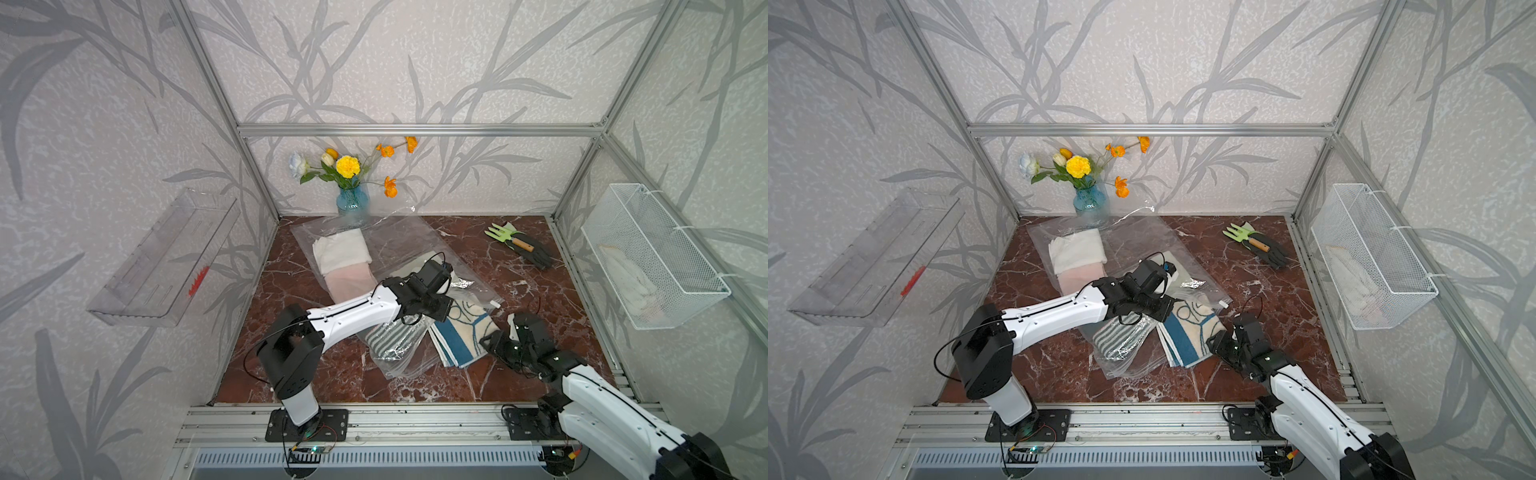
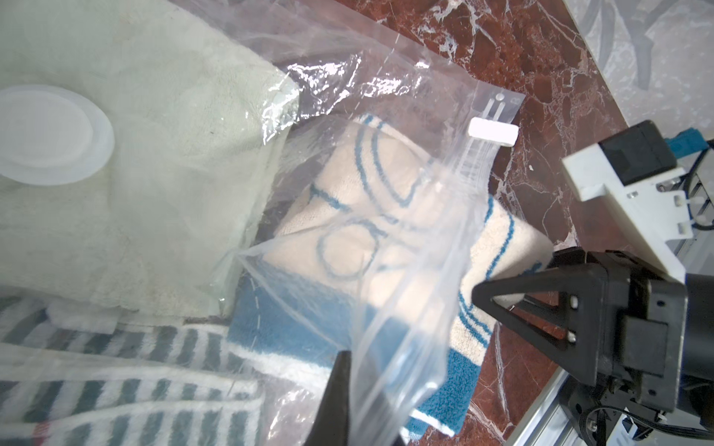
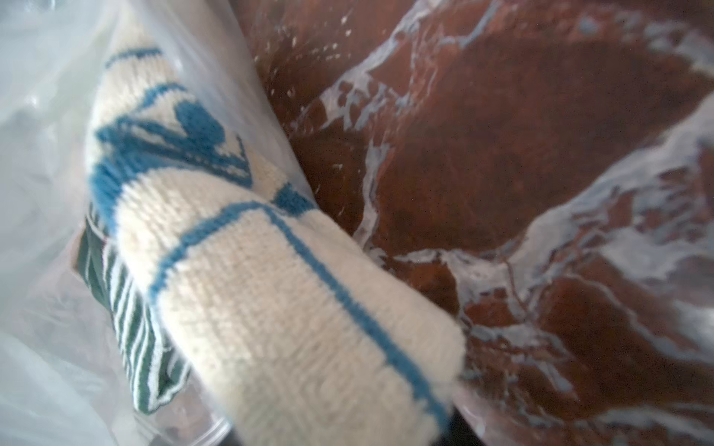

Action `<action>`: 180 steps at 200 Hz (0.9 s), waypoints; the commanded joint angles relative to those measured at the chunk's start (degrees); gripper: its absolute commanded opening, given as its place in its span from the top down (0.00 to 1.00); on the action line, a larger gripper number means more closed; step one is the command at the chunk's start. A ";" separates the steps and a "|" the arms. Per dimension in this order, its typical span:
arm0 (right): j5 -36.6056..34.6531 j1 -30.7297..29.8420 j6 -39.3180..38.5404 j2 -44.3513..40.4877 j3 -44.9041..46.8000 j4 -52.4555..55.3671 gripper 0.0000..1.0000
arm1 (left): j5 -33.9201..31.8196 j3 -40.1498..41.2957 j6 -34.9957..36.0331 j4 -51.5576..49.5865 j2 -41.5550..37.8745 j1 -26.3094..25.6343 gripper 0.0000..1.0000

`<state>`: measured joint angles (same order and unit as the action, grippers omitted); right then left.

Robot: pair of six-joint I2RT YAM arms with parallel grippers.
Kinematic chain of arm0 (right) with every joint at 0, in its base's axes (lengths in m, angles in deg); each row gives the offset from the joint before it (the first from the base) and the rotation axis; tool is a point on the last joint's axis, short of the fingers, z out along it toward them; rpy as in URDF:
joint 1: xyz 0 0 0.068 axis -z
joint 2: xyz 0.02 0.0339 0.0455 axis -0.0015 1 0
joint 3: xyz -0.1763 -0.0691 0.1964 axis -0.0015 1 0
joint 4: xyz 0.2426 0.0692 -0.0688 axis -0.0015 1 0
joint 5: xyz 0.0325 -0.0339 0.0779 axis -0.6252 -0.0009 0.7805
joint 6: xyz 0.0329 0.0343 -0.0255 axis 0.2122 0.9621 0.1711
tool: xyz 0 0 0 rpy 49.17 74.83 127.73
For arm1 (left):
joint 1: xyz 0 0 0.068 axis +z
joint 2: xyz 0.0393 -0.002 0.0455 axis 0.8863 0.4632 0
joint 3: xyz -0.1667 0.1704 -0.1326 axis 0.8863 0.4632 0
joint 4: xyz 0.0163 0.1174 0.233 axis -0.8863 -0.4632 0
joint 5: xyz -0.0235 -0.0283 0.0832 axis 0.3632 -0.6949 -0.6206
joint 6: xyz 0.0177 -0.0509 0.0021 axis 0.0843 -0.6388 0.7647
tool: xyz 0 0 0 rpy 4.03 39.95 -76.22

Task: Place the folded towel into the vacuum bag
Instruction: Place the towel in the vacuum bag.

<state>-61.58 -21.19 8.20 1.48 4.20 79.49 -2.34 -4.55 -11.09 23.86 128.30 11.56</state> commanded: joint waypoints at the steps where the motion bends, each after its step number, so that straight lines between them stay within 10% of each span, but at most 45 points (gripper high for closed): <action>1: -3.29 0.02 5.52 4.62 -0.94 -11.48 0.68 | 2.25 -3.10 1.33 1.37 0.90 -0.86 0.93; 58: -10.12 -3.96 11.65 20.17 -9.65 -21.47 0.91 | 2.45 -5.75 2.90 -0.18 2.72 -2.28 0.93; 107: -8.76 -4.45 7.73 24.24 -11.59 -20.86 0.79 | 1.74 -5.30 3.71 -0.84 1.95 -2.21 0.92; 180: -10.09 -5.44 7.70 34.32 -12.56 -41.60 0.91 | 2.89 -7.25 4.22 -1.94 2.49 -2.39 0.91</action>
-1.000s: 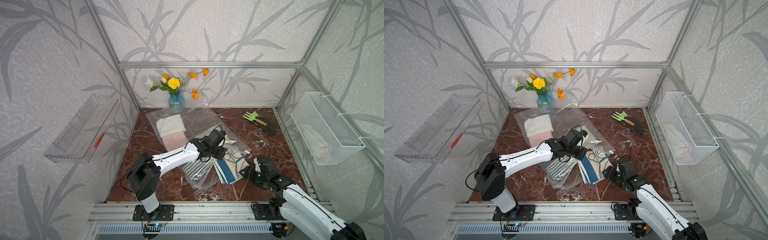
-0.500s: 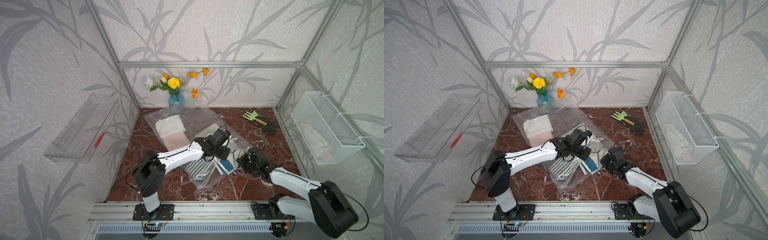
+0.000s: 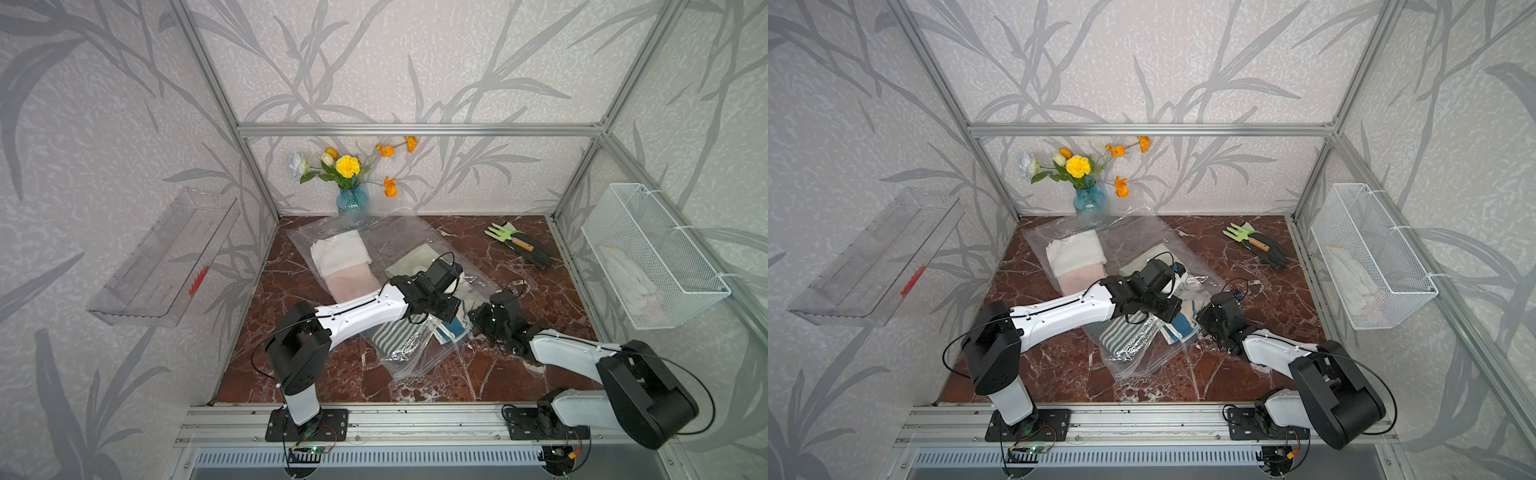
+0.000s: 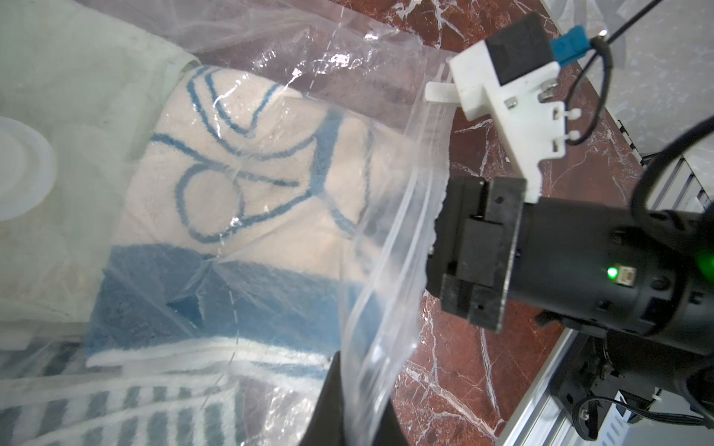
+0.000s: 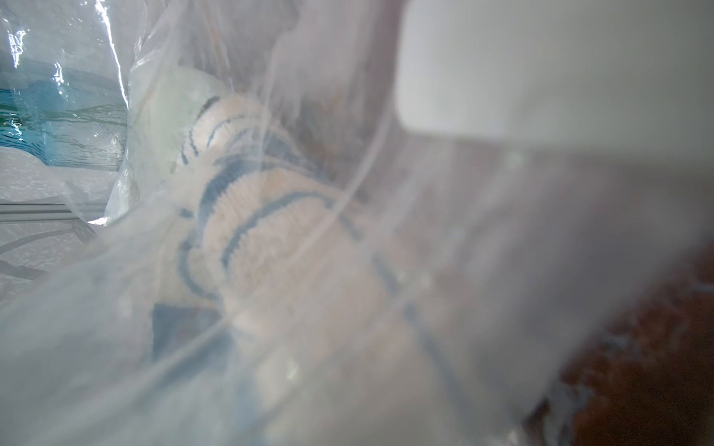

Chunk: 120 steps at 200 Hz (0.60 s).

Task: Place the folded towel into the vacuum bag
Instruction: Place the towel in the vacuum bag.

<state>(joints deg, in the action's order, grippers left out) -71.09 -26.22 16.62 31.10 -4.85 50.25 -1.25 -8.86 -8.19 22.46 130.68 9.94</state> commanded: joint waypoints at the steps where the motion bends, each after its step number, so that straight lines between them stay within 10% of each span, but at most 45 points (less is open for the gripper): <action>1: -0.62 -0.41 -0.59 4.91 -3.51 -12.80 0.91 | 1.77 -2.91 1.33 -0.56 0.11 -0.78 0.91; 90: -6.52 0.19 3.10 14.95 -4.73 -27.80 0.95 | 0.12 -2.68 1.69 -1.89 -1.34 -0.63 0.89; 120: -3.11 1.47 1.02 12.06 -2.95 -20.52 0.88 | 1.20 0.29 -0.53 -2.34 -5.72 0.41 0.57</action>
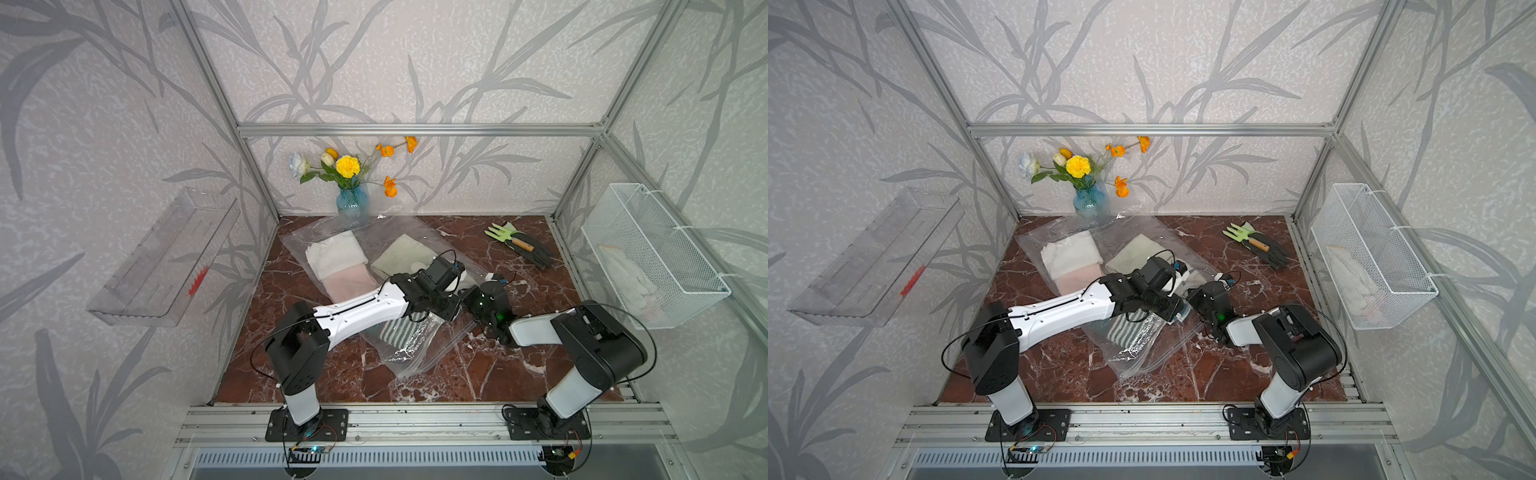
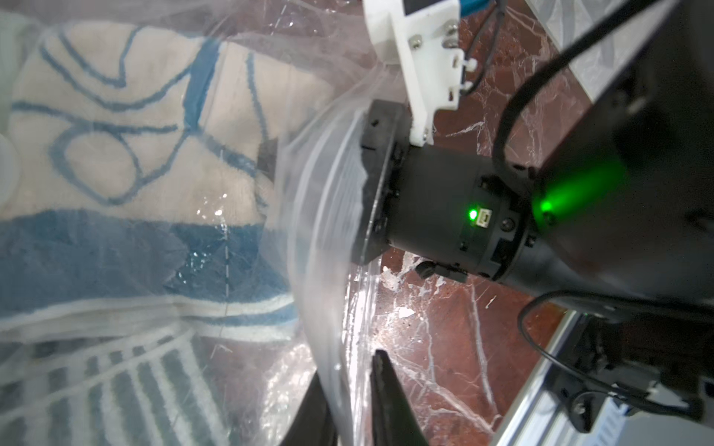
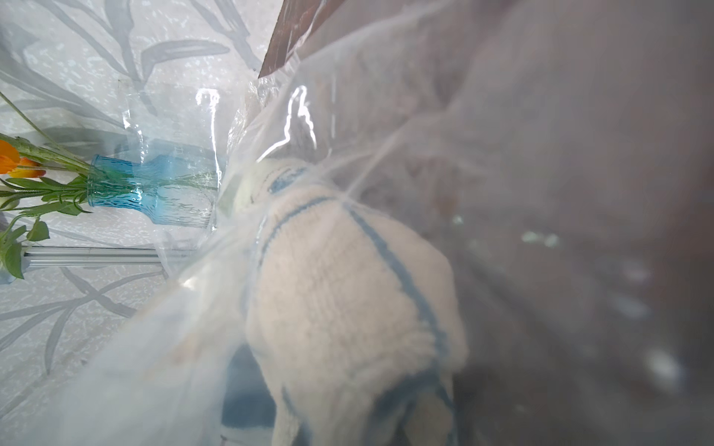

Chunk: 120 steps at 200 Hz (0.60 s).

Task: Place the folded towel into the vacuum bag
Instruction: Place the towel in the vacuum bag.

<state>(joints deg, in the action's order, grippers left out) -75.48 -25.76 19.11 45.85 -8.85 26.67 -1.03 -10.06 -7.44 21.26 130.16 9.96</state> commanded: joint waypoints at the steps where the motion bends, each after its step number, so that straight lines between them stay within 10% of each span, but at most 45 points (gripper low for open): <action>1: 1.37 0.99 -1.54 -2.69 1.14 3.19 0.87 | 0.94 1.71 -1.48 -1.09 -5.49 0.44 0.56; 35: 3.03 -0.16 -0.03 -1.72 3.33 3.38 0.66 | -6.23 10.78 -7.73 1.91 -15.02 4.43 0.51; 78: 1.79 -5.94 3.60 2.88 1.85 1.60 0.53 | -6.86 23.75 -17.06 11.30 -16.01 11.92 0.75; 120: -1.06 -5.05 7.69 6.37 2.55 -2.39 0.80 | -1.69 31.44 -22.02 20.30 -9.24 12.11 0.80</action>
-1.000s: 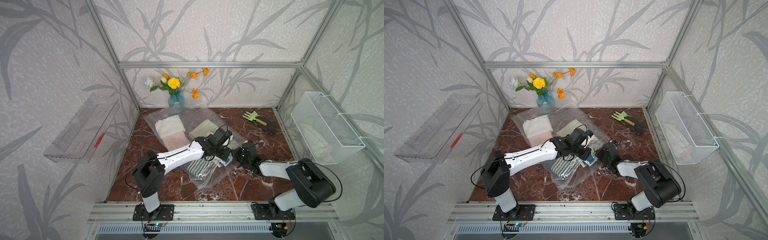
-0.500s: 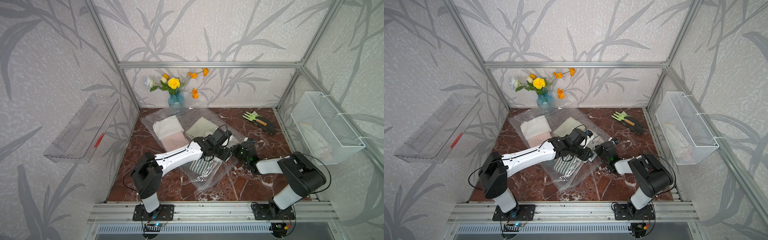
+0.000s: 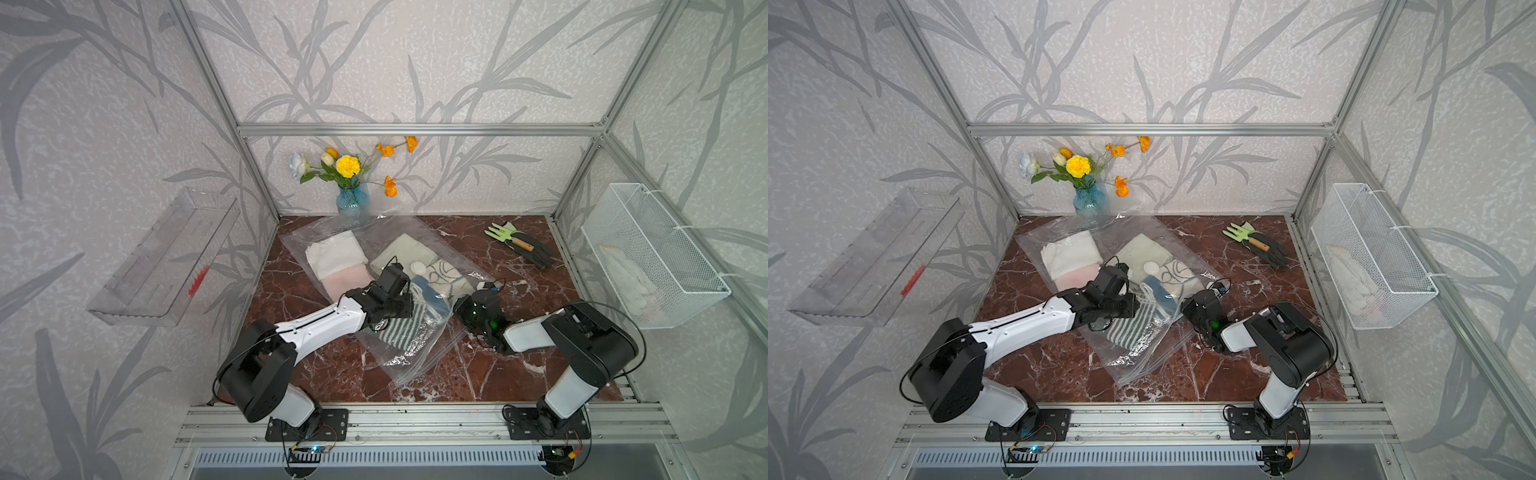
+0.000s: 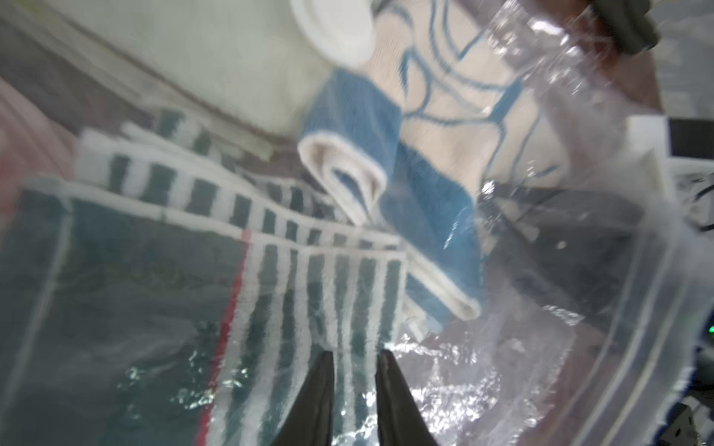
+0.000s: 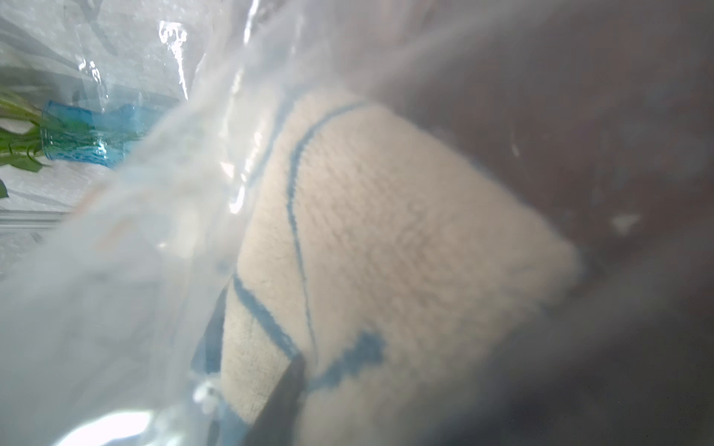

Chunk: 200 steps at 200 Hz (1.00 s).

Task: Place the folded towel into the vacuum bag
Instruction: Place the towel in the vacuum bag.

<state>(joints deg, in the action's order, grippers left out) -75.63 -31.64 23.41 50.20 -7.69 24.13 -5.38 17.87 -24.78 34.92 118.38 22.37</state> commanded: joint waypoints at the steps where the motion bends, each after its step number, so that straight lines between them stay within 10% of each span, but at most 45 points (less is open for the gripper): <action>1: -0.88 0.98 3.48 1.97 1.48 0.14 0.81 | 2.73 3.69 -4.76 6.73 2.64 -0.26 0.80; 96: 0.28 7.05 -3.82 -4.23 1.46 7.86 1.00 | 0.34 15.50 -7.77 -5.27 -5.82 -0.15 0.82; 171: 4.53 4.05 -6.16 0.65 -1.83 4.80 0.81 | 3.78 -8.47 3.79 -6.60 -3.83 0.22 0.78; 200: 7.60 5.17 -6.94 -2.38 0.40 5.42 0.67 | 8.19 -21.58 10.36 -10.20 4.50 -4.63 0.55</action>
<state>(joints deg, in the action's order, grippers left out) -71.70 -27.25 18.56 49.63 -9.02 27.30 -0.24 3.62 -22.26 26.94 117.63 21.78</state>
